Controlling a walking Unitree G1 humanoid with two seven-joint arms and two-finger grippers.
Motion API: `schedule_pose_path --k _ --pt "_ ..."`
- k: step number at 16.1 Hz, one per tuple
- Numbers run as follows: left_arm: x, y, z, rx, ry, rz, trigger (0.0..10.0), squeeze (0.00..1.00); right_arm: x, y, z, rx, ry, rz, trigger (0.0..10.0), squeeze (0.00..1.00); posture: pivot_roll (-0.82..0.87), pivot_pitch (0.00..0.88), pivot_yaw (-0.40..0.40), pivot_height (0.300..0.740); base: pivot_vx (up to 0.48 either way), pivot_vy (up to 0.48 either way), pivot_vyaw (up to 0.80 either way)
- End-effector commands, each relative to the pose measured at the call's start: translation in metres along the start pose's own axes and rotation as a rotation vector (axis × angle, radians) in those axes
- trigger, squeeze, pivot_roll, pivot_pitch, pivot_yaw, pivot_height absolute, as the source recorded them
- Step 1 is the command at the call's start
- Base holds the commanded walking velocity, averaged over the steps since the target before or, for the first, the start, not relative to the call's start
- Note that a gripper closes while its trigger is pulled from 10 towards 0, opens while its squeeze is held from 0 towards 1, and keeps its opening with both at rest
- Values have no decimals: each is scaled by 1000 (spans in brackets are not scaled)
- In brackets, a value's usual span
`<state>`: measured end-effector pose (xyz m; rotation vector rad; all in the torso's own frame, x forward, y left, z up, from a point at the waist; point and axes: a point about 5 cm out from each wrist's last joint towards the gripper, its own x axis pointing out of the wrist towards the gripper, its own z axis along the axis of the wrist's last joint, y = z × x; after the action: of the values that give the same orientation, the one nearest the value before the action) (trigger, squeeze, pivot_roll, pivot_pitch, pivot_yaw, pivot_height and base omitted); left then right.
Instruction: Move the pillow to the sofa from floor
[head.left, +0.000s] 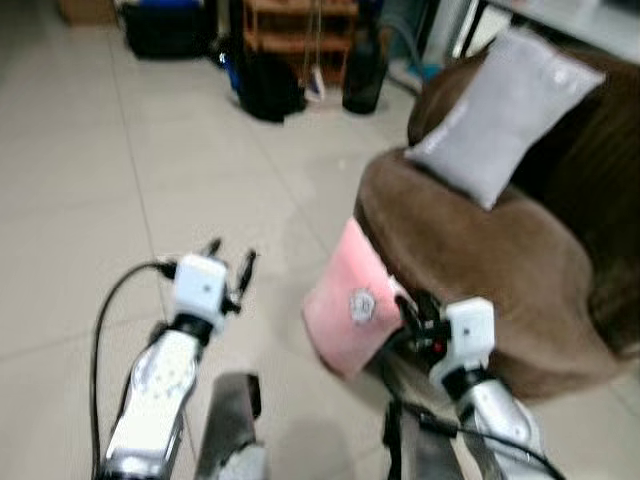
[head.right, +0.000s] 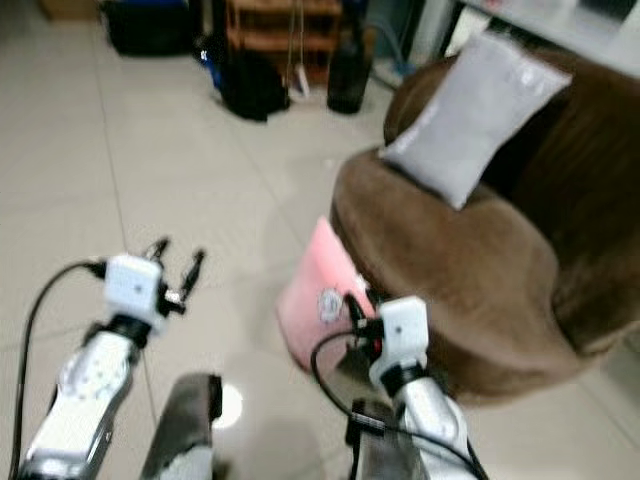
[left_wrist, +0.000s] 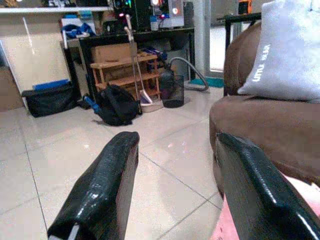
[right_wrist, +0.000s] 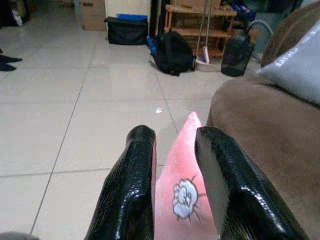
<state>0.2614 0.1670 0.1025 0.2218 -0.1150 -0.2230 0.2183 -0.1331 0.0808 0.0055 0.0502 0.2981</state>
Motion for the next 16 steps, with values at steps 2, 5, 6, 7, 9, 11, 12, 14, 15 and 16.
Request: schedule_pose_path --k 2,5,6,7,9,11,12,14,15,16 --pt "6 -6 7 -13 -24 -20 10000 0 -2 -13 1 -14 8 -48 10000 0 46 40 -77 580 294 0 0" --pt "7 -4 7 -11 -23 -21 10000 0 -3 -12 0 -11 7 -57 10000 0 44 43 -74 580 299 0 0" --pt "7 -3 7 -10 -24 -22 10000 0 -3 -12 0 -8 8 -60 10000 0 43 43 -73 580 300 0 0" --pt "7 -3 7 -11 -24 -22 10000 0 -4 -12 0 -7 9 -61 10000 0 42 43 -71 580 300 0 0" --pt "7 -4 7 -10 -24 -25 10000 0 -4 -12 -1 -15 11 -51 10000 0 42 43 -71 580 304 0 0" --pt "7 -5 7 -12 -24 -29 10000 0 -4 -8 -1 -40 17 -21 10000 0 43 44 -71 580 304 0 444" --pt "7 -5 7 -12 -25 -30 10000 0 -3 -7 -1 -42 15 -16 10000 0 43 44 -71 580 311 0 800" --pt "6 -4 7 -10 -25 -28 10000 0 -2 -4 -1 -45 10 6 10000 0 54 46 -72 580 307 0 800" --pt "6 -4 7 -9 -25 -28 10000 0 -3 -3 -1 -45 9 13 10000 0 54 46 -72 580 307 0 800" --pt "6 -4 7 -8 -24 -28 10000 0 -3 -1 -1 -47 10 25 10000 0 54 47 -72 580 307 0 800"
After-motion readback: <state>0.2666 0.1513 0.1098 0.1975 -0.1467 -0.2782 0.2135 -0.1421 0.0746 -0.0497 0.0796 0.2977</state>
